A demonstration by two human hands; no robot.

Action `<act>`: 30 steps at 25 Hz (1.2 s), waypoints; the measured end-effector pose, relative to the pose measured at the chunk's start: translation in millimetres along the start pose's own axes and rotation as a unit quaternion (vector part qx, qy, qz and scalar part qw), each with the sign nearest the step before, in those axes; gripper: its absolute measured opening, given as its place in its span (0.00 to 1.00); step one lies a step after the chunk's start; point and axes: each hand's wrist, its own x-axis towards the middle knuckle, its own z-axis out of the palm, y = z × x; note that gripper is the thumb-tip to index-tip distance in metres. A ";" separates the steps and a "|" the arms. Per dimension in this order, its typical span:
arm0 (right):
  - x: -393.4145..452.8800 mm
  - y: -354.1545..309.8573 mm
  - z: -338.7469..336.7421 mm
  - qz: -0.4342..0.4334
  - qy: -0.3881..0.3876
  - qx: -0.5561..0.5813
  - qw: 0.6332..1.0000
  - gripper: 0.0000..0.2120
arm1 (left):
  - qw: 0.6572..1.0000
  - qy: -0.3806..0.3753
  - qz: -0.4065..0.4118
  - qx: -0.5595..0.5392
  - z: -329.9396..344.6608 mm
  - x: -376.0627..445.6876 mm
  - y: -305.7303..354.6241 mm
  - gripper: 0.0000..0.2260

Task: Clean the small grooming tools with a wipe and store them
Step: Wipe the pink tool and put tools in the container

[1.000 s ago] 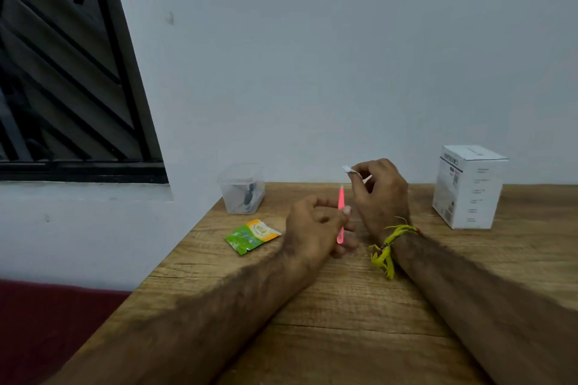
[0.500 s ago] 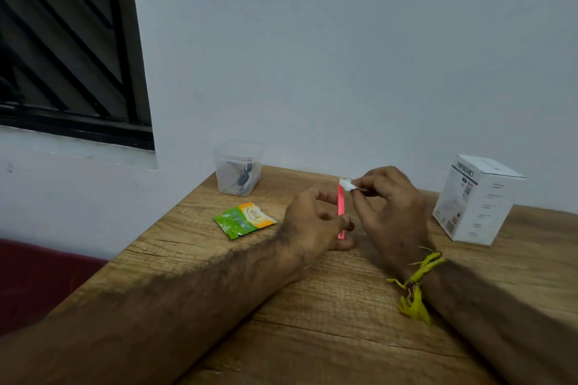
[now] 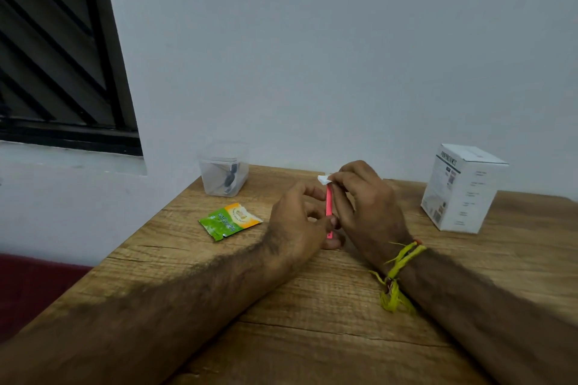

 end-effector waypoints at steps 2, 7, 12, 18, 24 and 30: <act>-2.6 -0.1 0.1 0.006 0.002 0.001 1.000 0.05 | 1.000 -0.004 0.003 0.007 1.9 -2.8 0.3 0.16; 4.2 1.4 -1.6 0.029 0.016 0.019 0.999 0.04 | 1.000 0.006 -0.001 -0.014 3.0 -0.5 2.4 0.16; -4.2 -2.9 -4.8 0.003 -0.009 -0.016 1.000 0.04 | 1.000 -0.012 -0.015 -0.015 1.9 -0.8 1.0 0.17; -3.2 -2.9 -4.2 -0.017 -0.046 -0.029 0.998 0.06 | 1.000 -0.017 -0.012 -0.014 -1.7 3.5 -1.6 0.14; -0.3 -2.6 -4.9 -0.018 -0.053 -0.023 0.998 0.05 | 1.000 -0.010 -0.009 -0.019 0.9 7.8 -3.0 0.14; -3.3 -2.3 -6.3 -0.023 -0.052 -0.025 0.998 0.03 | 0.999 -0.014 -0.014 -0.028 0.9 3.1 -2.1 0.14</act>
